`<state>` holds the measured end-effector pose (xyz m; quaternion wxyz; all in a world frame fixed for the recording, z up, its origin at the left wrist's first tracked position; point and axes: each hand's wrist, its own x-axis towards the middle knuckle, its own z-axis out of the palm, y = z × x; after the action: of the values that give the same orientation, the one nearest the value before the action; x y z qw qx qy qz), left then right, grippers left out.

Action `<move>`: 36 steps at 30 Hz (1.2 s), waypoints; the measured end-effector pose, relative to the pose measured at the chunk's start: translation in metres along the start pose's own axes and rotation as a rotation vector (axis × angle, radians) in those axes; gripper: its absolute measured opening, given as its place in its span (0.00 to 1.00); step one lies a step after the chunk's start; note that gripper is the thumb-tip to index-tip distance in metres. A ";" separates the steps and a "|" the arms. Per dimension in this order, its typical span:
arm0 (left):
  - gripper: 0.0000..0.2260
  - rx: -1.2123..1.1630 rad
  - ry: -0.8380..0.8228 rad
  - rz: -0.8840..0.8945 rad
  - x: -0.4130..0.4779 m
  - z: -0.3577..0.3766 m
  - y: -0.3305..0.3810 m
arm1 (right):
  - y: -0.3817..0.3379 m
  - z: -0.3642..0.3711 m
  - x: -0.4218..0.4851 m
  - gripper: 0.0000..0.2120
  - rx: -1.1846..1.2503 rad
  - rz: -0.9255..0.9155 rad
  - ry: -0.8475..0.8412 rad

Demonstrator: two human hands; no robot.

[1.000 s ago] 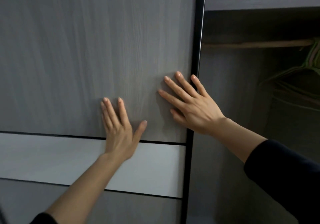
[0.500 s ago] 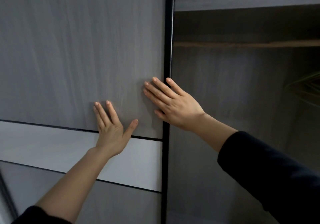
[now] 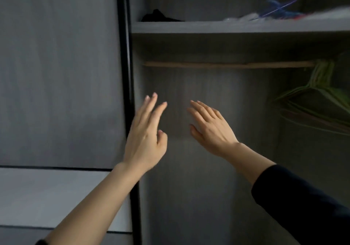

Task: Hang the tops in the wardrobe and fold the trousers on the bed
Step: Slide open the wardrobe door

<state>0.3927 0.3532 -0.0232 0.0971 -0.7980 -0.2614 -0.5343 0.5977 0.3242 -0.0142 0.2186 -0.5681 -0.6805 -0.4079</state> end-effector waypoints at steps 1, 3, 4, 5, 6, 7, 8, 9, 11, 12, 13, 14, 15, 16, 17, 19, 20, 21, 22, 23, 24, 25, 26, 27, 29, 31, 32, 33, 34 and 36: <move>0.29 -0.020 -0.037 0.025 0.010 0.017 0.010 | 0.017 -0.003 -0.007 0.24 -0.012 0.052 -0.032; 0.28 -0.040 -0.097 0.051 0.030 0.052 0.031 | 0.052 -0.009 -0.021 0.22 -0.037 0.141 -0.078; 0.27 -0.049 -0.119 0.061 0.041 0.069 0.043 | 0.070 -0.011 -0.028 0.21 -0.057 0.172 -0.088; 0.26 -0.062 -0.140 0.071 0.052 0.086 0.056 | 0.089 -0.013 -0.035 0.21 -0.080 0.192 -0.097; 0.26 -0.077 -0.160 0.082 0.064 0.102 0.069 | 0.107 -0.015 -0.041 0.21 -0.105 0.204 -0.111; 0.26 -0.088 -0.175 0.095 0.076 0.117 0.082 | 0.125 -0.016 -0.048 0.21 -0.129 0.217 -0.126; 0.26 -0.093 -0.184 0.111 0.088 0.133 0.094 | 0.143 -0.017 -0.054 0.20 -0.150 0.233 -0.140; 0.27 -0.096 -0.191 0.125 0.101 0.148 0.106 | 0.162 -0.020 -0.059 0.21 -0.166 0.250 -0.161; 0.27 -0.081 -0.219 0.145 0.121 0.174 0.123 | 0.190 -0.026 -0.065 0.23 -0.201 0.270 -0.212; 0.27 -0.073 -0.230 0.167 0.133 0.191 0.134 | 0.211 -0.028 -0.070 0.22 -0.227 0.288 -0.236; 0.28 -0.059 -0.239 0.188 0.145 0.206 0.143 | 0.229 -0.030 -0.073 0.22 -0.249 0.307 -0.260; 0.28 -0.044 -0.246 0.205 0.157 0.220 0.151 | 0.249 -0.032 -0.076 0.21 -0.273 0.326 -0.279; 0.28 -0.027 -0.249 0.216 0.169 0.233 0.158 | 0.267 -0.033 -0.078 0.21 -0.301 0.347 -0.292; 0.28 -0.013 -0.248 0.219 0.182 0.246 0.163 | 0.283 -0.034 -0.078 0.21 -0.325 0.371 -0.299; 0.28 0.001 -0.246 0.216 0.194 0.257 0.167 | 0.298 -0.034 -0.078 0.21 -0.346 0.394 -0.304; 0.28 0.034 -0.236 0.196 0.217 0.275 0.174 | 0.324 -0.034 -0.075 0.21 -0.379 0.430 -0.318; 0.27 0.047 -0.227 0.183 0.227 0.283 0.177 | 0.336 -0.033 -0.073 0.21 -0.395 0.447 -0.333; 0.26 0.054 -0.218 0.167 0.237 0.290 0.179 | 0.347 -0.033 -0.070 0.21 -0.411 0.465 -0.345; 0.26 0.054 -0.213 0.153 0.246 0.296 0.180 | 0.357 -0.032 -0.067 0.21 -0.423 0.487 -0.350; 0.25 0.050 -0.212 0.145 0.256 0.302 0.179 | 0.365 -0.031 -0.064 0.21 -0.427 0.516 -0.354; 0.26 0.047 -0.214 0.142 0.265 0.309 0.176 | 0.372 -0.029 -0.061 0.20 -0.429 0.546 -0.356; 0.28 0.049 -0.215 0.142 0.273 0.316 0.172 | 0.379 -0.027 -0.057 0.19 -0.433 0.572 -0.360; 0.29 0.052 -0.214 0.139 0.281 0.323 0.168 | 0.384 -0.025 -0.055 0.18 -0.442 0.589 -0.365; 0.30 0.050 -0.205 0.129 0.287 0.330 0.164 | 0.389 -0.022 -0.052 0.16 -0.452 0.596 -0.369; 0.30 0.048 -0.175 0.112 0.294 0.341 0.158 | 0.395 -0.019 -0.048 0.13 -0.474 0.588 -0.379; 0.29 0.053 -0.119 0.137 0.295 0.349 0.154 | 0.399 -0.017 -0.045 0.12 -0.509 0.560 -0.391; 0.30 0.045 -0.082 0.156 0.294 0.353 0.151 | 0.400 -0.016 -0.043 0.11 -0.522 0.553 -0.399; 0.31 0.032 -0.044 0.175 0.294 0.356 0.148 | 0.401 -0.016 -0.041 0.10 -0.525 0.550 -0.411; 0.31 0.022 -0.008 0.192 0.294 0.361 0.145 | 0.401 -0.016 -0.038 0.09 -0.519 0.548 -0.424; 0.31 0.019 0.052 0.221 0.296 0.370 0.138 | 0.401 -0.017 -0.034 0.07 -0.492 0.551 -0.437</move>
<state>0.8479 0.4900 0.1092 0.1699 -0.8069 -0.1741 -0.5383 0.9854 0.2991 0.0929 0.0282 -0.8368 -0.4162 -0.3546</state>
